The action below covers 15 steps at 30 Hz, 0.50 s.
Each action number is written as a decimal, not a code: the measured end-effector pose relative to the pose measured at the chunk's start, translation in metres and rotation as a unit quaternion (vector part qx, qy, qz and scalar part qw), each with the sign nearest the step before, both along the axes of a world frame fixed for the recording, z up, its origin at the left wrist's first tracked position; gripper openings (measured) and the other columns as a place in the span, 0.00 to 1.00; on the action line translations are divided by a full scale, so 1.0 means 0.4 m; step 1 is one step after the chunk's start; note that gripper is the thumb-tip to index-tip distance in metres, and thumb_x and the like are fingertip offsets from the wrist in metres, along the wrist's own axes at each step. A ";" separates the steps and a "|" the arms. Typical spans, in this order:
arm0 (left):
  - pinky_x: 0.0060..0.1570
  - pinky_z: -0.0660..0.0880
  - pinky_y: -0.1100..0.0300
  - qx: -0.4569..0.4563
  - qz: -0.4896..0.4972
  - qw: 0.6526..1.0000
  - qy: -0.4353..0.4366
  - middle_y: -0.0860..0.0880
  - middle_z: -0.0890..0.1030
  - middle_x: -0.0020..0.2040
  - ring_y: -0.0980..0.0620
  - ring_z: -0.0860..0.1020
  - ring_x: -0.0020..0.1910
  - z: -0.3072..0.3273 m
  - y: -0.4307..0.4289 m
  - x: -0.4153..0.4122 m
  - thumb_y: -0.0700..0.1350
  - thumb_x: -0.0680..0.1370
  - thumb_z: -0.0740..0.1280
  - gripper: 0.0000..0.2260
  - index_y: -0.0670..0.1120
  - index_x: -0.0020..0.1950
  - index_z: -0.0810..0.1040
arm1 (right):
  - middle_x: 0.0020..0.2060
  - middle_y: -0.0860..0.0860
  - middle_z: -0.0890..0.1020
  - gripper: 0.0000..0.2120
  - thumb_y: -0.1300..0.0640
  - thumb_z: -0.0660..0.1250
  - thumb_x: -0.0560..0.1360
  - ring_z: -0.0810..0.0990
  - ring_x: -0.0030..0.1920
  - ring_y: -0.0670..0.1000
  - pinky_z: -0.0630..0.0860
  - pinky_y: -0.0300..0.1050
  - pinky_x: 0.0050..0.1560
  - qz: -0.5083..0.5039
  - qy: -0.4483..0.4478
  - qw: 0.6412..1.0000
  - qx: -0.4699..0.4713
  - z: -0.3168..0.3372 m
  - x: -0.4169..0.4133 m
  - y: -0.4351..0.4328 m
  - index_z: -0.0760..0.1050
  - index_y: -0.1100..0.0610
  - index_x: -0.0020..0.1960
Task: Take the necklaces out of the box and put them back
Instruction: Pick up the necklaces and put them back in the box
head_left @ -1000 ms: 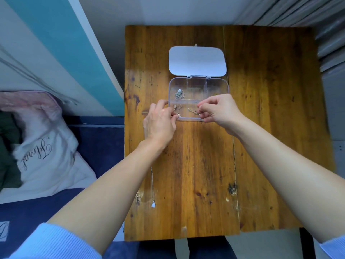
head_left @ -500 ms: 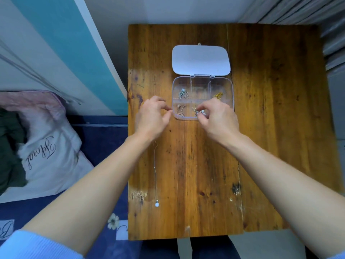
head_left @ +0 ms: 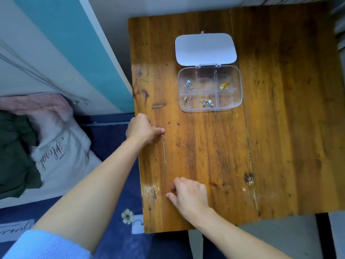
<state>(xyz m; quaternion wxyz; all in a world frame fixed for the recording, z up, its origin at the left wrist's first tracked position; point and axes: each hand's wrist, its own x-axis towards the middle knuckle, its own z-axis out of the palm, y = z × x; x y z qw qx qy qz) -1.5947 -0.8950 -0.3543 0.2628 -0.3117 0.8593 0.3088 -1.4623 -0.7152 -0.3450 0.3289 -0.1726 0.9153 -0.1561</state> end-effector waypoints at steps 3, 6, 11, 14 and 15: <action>0.40 0.83 0.46 0.033 -0.008 0.999 -0.011 0.45 0.84 0.31 0.45 0.84 0.31 0.004 -0.005 -0.012 0.46 0.70 0.76 0.10 0.41 0.35 0.80 | 0.42 0.51 0.83 0.08 0.51 0.66 0.77 0.83 0.43 0.54 0.75 0.47 0.39 0.008 0.008 1.000 0.008 -0.006 0.018 0.000 0.80 0.55 0.47; 0.37 0.83 0.46 0.033 -0.015 0.999 -0.012 0.44 0.83 0.32 0.44 0.84 0.32 0.006 -0.005 -0.012 0.42 0.70 0.73 0.06 0.41 0.37 0.80 | 0.42 0.51 0.82 0.09 0.53 0.62 0.78 0.82 0.42 0.53 0.76 0.47 0.39 -0.004 0.009 1.000 0.028 -0.012 0.027 0.021 0.78 0.55 0.46; 0.39 0.82 0.48 0.031 -0.013 0.999 0.040 0.45 0.81 0.32 0.43 0.82 0.37 0.010 0.025 0.007 0.44 0.68 0.72 0.08 0.42 0.33 0.78 | 0.41 0.50 0.80 0.09 0.52 0.59 0.77 0.80 0.40 0.53 0.72 0.48 0.36 -0.043 0.029 0.998 0.046 -0.020 0.016 0.066 0.75 0.55 0.44; 0.38 0.83 0.49 0.105 0.048 0.989 0.096 0.42 0.83 0.33 0.45 0.83 0.35 0.026 0.061 0.008 0.41 0.69 0.72 0.08 0.37 0.37 0.79 | 0.37 0.47 0.77 0.07 0.51 0.61 0.75 0.77 0.37 0.50 0.71 0.45 0.34 -0.100 0.046 0.994 0.023 -0.015 -0.012 0.135 0.74 0.52 0.41; 0.36 0.83 0.50 0.133 0.072 0.982 0.114 0.40 0.83 0.33 0.45 0.83 0.33 0.035 0.080 0.003 0.39 0.69 0.72 0.07 0.35 0.38 0.78 | 0.36 0.46 0.77 0.06 0.51 0.63 0.75 0.76 0.36 0.49 0.72 0.45 0.34 -0.123 0.044 0.991 0.011 -0.011 -0.024 0.168 0.74 0.51 0.41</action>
